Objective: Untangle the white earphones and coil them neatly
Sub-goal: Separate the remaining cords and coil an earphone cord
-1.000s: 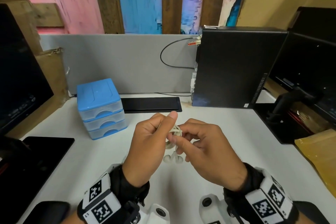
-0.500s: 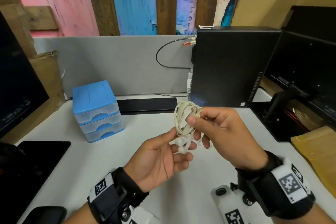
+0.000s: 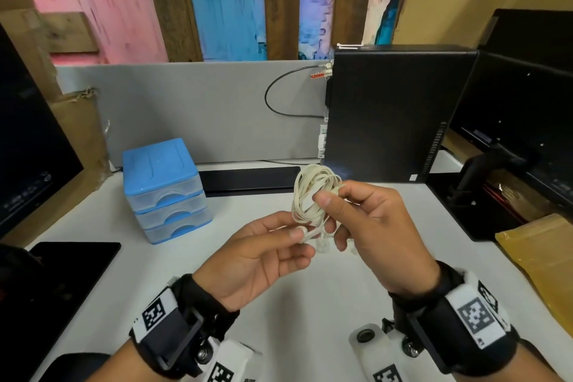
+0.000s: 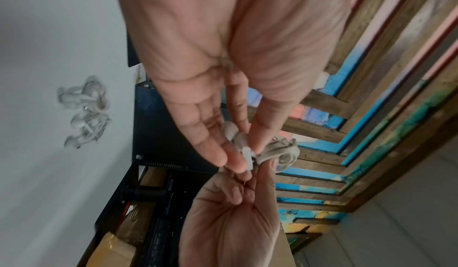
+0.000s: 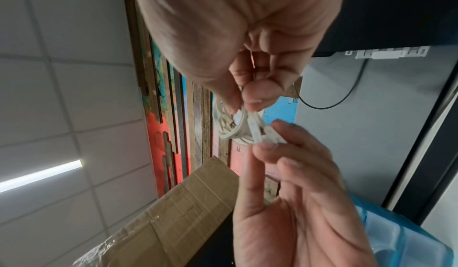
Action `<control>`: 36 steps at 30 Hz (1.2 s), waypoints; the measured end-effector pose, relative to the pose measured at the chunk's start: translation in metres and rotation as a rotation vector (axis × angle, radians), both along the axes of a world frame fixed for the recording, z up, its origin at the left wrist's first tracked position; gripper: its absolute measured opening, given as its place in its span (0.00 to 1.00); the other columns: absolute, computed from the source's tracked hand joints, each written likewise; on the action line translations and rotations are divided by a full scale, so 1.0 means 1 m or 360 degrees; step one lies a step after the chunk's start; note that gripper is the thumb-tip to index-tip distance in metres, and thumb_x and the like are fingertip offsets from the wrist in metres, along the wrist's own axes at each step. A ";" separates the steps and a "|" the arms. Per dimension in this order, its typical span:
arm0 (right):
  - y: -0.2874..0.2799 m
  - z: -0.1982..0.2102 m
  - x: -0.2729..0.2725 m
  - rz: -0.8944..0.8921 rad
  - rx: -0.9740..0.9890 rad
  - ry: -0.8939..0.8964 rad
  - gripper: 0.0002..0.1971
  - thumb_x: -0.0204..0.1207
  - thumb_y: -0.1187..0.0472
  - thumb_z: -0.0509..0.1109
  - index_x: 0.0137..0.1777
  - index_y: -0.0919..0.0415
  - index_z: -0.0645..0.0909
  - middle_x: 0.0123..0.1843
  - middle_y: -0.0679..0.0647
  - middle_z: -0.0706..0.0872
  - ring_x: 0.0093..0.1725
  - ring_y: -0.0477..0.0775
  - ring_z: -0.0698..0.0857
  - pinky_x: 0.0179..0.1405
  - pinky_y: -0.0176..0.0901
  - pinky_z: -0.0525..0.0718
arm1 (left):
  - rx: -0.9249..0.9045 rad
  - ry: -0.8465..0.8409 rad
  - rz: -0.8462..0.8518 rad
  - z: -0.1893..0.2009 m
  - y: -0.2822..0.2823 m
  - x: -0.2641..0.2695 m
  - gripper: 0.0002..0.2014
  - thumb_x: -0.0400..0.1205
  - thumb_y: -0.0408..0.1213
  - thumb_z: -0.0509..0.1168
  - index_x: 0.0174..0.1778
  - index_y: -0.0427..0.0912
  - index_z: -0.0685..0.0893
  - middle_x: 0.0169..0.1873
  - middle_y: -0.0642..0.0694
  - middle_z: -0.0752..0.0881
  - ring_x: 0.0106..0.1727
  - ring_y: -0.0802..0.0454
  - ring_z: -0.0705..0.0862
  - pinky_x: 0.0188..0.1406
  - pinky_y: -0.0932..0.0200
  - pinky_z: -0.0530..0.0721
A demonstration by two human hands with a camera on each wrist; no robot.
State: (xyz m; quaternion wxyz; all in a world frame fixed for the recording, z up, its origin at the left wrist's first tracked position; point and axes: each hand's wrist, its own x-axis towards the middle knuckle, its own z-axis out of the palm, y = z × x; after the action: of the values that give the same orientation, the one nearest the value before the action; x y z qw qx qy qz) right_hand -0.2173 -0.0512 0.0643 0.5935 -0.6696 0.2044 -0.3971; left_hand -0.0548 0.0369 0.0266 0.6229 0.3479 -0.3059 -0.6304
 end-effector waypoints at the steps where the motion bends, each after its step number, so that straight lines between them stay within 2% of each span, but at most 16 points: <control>1: 0.001 -0.001 0.001 -0.0001 0.0007 -0.0017 0.17 0.74 0.57 0.74 0.42 0.77 0.83 0.27 0.60 0.83 0.25 0.52 0.81 0.22 0.36 0.76 | 0.0052 0.0015 -0.0004 -0.001 -0.001 -0.002 0.17 0.70 0.29 0.75 0.56 0.34 0.89 0.47 0.36 0.89 0.37 0.48 0.89 0.40 0.57 0.90; 4: 0.003 -0.002 0.001 0.0133 -0.0023 -0.0023 0.15 0.77 0.59 0.74 0.44 0.76 0.85 0.33 0.71 0.84 0.31 0.59 0.82 0.25 0.40 0.78 | 0.0141 0.0018 -0.0068 -0.002 -0.001 -0.003 0.10 0.72 0.30 0.72 0.48 0.39 0.93 0.45 0.40 0.90 0.39 0.50 0.90 0.42 0.58 0.90; 6: 0.001 -0.002 -0.001 0.0278 -0.0093 0.0062 0.13 0.78 0.59 0.76 0.44 0.73 0.87 0.39 0.73 0.83 0.33 0.61 0.80 0.26 0.41 0.78 | 0.0124 0.0007 -0.0103 -0.003 -0.001 0.000 0.13 0.66 0.32 0.80 0.46 0.39 0.93 0.43 0.41 0.90 0.39 0.51 0.90 0.42 0.58 0.90; 8: -0.001 0.000 -0.003 0.0374 -0.0208 0.0260 0.17 0.75 0.54 0.77 0.42 0.72 0.88 0.41 0.70 0.80 0.34 0.66 0.75 0.27 0.40 0.75 | 0.0138 -0.0034 -0.0103 -0.002 -0.001 0.005 0.18 0.60 0.34 0.85 0.46 0.39 0.94 0.40 0.41 0.91 0.38 0.52 0.90 0.41 0.59 0.90; 11: -0.004 -0.001 -0.007 0.0377 -0.0337 0.0519 0.17 0.77 0.57 0.78 0.38 0.73 0.85 0.37 0.70 0.76 0.32 0.59 0.71 0.33 0.34 0.72 | 0.0158 -0.0238 0.0023 -0.001 -0.001 0.010 0.13 0.71 0.30 0.74 0.50 0.36 0.93 0.45 0.37 0.91 0.41 0.49 0.91 0.41 0.59 0.90; 14: -0.005 -0.008 -0.005 0.0241 -0.0446 0.0693 0.16 0.78 0.57 0.76 0.35 0.71 0.84 0.30 0.65 0.76 0.31 0.58 0.70 0.33 0.41 0.72 | 0.0171 -0.0440 0.0161 0.001 -0.001 0.009 0.11 0.72 0.30 0.77 0.50 0.34 0.92 0.49 0.32 0.91 0.46 0.43 0.92 0.46 0.54 0.91; 16: -0.003 -0.013 -0.001 0.0110 -0.0522 0.0769 0.16 0.79 0.55 0.75 0.35 0.67 0.86 0.28 0.64 0.77 0.28 0.52 0.70 0.31 0.43 0.73 | 0.0206 -0.0449 0.0223 0.002 -0.001 0.006 0.14 0.75 0.39 0.71 0.51 0.34 0.92 0.52 0.31 0.91 0.49 0.40 0.92 0.52 0.50 0.91; 19: 0.000 -0.020 0.003 -0.0088 -0.0641 0.0858 0.13 0.78 0.52 0.75 0.34 0.58 0.86 0.27 0.61 0.80 0.25 0.46 0.70 0.29 0.47 0.77 | 0.0244 -0.0344 0.0229 0.006 0.000 0.002 0.24 0.80 0.50 0.65 0.63 0.34 0.87 0.58 0.31 0.89 0.58 0.37 0.90 0.63 0.45 0.87; 21: 0.002 -0.023 0.004 -0.0167 -0.0709 0.0893 0.14 0.78 0.50 0.74 0.31 0.50 0.84 0.24 0.55 0.78 0.23 0.46 0.70 0.29 0.47 0.77 | 0.0149 -0.0326 0.0184 0.006 0.001 0.002 0.23 0.78 0.43 0.72 0.68 0.37 0.84 0.59 0.33 0.89 0.58 0.39 0.89 0.64 0.48 0.87; 23: 0.004 -0.024 0.006 -0.0209 -0.0747 0.0895 0.17 0.77 0.50 0.74 0.27 0.43 0.79 0.22 0.51 0.75 0.23 0.47 0.70 0.28 0.45 0.76 | 0.0060 -0.0503 0.0208 0.001 0.003 0.001 0.25 0.74 0.29 0.73 0.69 0.40 0.82 0.55 0.36 0.91 0.54 0.43 0.89 0.58 0.54 0.88; 24: 0.005 -0.024 0.006 -0.0227 -0.0756 0.0891 0.17 0.77 0.51 0.74 0.27 0.42 0.78 0.21 0.50 0.74 0.23 0.47 0.70 0.27 0.44 0.76 | 0.0028 -0.0621 0.0250 -0.002 0.003 -0.001 0.25 0.75 0.21 0.72 0.68 0.40 0.81 0.52 0.37 0.91 0.51 0.45 0.89 0.54 0.57 0.88; 26: 0.008 -0.024 0.006 -0.0236 -0.0767 0.0885 0.14 0.77 0.51 0.74 0.30 0.48 0.82 0.22 0.53 0.75 0.23 0.47 0.70 0.28 0.48 0.77 | -0.0031 -0.0800 0.0358 -0.007 0.003 -0.003 0.23 0.77 0.13 0.68 0.65 0.36 0.82 0.47 0.38 0.91 0.47 0.47 0.88 0.47 0.60 0.87; 28: 0.008 -0.023 0.006 -0.0210 -0.0755 0.0880 0.12 0.77 0.52 0.74 0.33 0.55 0.85 0.24 0.56 0.77 0.23 0.47 0.69 0.29 0.50 0.77 | -0.0092 -0.0866 0.0403 -0.007 0.002 -0.003 0.20 0.74 0.16 0.68 0.61 0.35 0.84 0.45 0.38 0.91 0.46 0.47 0.88 0.46 0.60 0.87; 30: 0.006 -0.022 0.007 -0.0189 -0.0711 0.0845 0.12 0.78 0.52 0.75 0.35 0.55 0.86 0.25 0.58 0.78 0.24 0.46 0.69 0.29 0.49 0.77 | -0.0126 -0.0884 0.0394 -0.005 0.002 0.000 0.20 0.71 0.21 0.68 0.60 0.36 0.85 0.47 0.37 0.91 0.47 0.46 0.89 0.48 0.59 0.88; 33: 0.003 -0.022 0.007 -0.0194 -0.0688 0.0823 0.12 0.78 0.52 0.75 0.35 0.56 0.87 0.27 0.60 0.80 0.25 0.49 0.72 0.30 0.49 0.78 | -0.0145 -0.1040 0.0403 -0.002 0.004 0.004 0.17 0.76 0.20 0.70 0.58 0.39 0.87 0.49 0.38 0.92 0.51 0.42 0.91 0.53 0.54 0.89; 36: 0.003 -0.025 0.009 -0.0201 -0.0709 0.0843 0.13 0.78 0.53 0.74 0.35 0.59 0.86 0.27 0.60 0.80 0.25 0.48 0.71 0.29 0.45 0.76 | -0.0135 -0.1256 0.0440 -0.002 0.006 0.005 0.15 0.78 0.19 0.71 0.56 0.42 0.88 0.48 0.42 0.93 0.51 0.42 0.92 0.55 0.51 0.89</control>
State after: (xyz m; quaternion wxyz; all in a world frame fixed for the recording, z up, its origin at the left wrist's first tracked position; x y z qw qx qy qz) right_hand -0.2087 -0.0477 0.0391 0.3333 -0.8485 0.3007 -0.2804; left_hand -0.0501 0.0425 0.0247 0.5505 0.5745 -0.4971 -0.3461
